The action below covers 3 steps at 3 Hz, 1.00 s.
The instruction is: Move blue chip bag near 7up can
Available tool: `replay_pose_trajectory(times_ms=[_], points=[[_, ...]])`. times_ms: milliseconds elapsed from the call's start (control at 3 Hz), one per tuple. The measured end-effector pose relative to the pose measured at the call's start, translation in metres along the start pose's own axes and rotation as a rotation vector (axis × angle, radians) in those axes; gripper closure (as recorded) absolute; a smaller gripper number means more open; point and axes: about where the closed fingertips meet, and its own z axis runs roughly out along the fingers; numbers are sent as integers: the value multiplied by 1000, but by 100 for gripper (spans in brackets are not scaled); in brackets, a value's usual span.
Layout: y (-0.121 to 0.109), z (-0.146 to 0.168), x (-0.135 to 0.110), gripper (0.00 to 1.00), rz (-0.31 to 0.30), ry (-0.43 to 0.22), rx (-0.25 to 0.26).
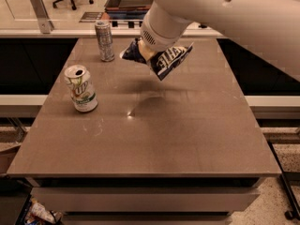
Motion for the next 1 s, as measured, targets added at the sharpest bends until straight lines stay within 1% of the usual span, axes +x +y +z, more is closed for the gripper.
replay_pose_trajectory(times_ms=[333,667,1000], points=[[31,0,6,100,5,18,-61],[58,5,19,100,30,69,-131],[91,11,33,100,31,142,-200]])
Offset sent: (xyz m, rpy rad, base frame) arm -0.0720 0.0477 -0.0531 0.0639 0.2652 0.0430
